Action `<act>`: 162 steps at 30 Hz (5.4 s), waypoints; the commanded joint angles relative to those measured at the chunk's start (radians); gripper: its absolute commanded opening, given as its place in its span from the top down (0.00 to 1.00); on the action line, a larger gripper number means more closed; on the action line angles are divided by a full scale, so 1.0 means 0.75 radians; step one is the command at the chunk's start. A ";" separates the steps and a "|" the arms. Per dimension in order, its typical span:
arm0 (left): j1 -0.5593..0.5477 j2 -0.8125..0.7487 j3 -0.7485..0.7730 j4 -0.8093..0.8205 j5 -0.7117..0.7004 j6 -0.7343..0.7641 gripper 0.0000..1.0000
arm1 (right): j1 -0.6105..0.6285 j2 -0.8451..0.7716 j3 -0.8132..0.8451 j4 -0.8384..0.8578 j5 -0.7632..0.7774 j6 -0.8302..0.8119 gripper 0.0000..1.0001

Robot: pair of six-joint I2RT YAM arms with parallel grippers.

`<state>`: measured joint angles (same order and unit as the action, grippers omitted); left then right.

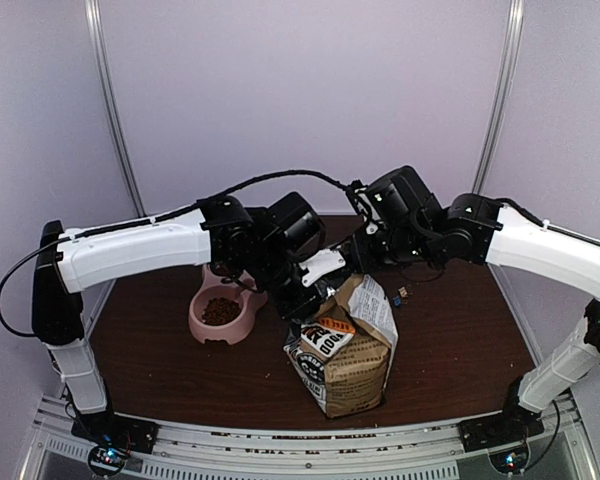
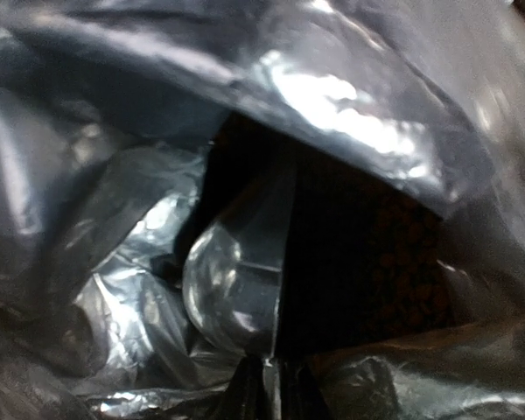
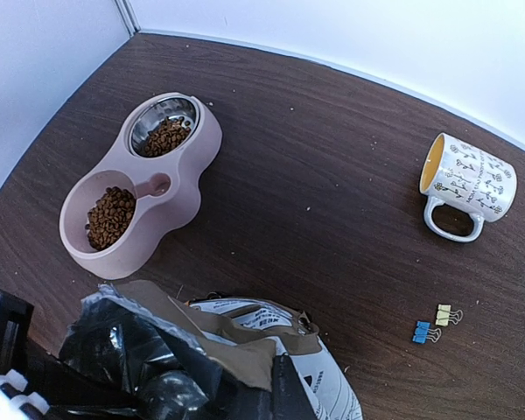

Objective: Serve the pet food
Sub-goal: Insert the spatula into the pet food bag, then collect the pet food from the pet food bag, then place the pet food in the pet food bowl.

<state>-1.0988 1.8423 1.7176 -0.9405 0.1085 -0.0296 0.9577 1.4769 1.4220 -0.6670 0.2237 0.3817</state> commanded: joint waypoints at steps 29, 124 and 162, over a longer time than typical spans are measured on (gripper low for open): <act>0.275 -0.291 -0.285 0.138 1.074 -0.490 1.00 | -0.010 -0.020 -0.003 0.045 0.072 0.000 1.00; 1.460 -0.852 -1.286 0.952 1.176 -1.053 1.00 | -0.013 -0.015 0.032 0.010 0.101 -0.015 1.00; 1.501 -0.276 -0.860 0.745 0.932 -0.615 1.00 | -0.015 0.029 0.080 -0.018 0.095 -0.022 1.00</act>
<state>0.0372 1.6249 1.0275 -0.3775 0.8261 -0.5415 0.9672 1.4895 1.4490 -0.7143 0.2283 0.3695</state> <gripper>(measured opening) 0.119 0.010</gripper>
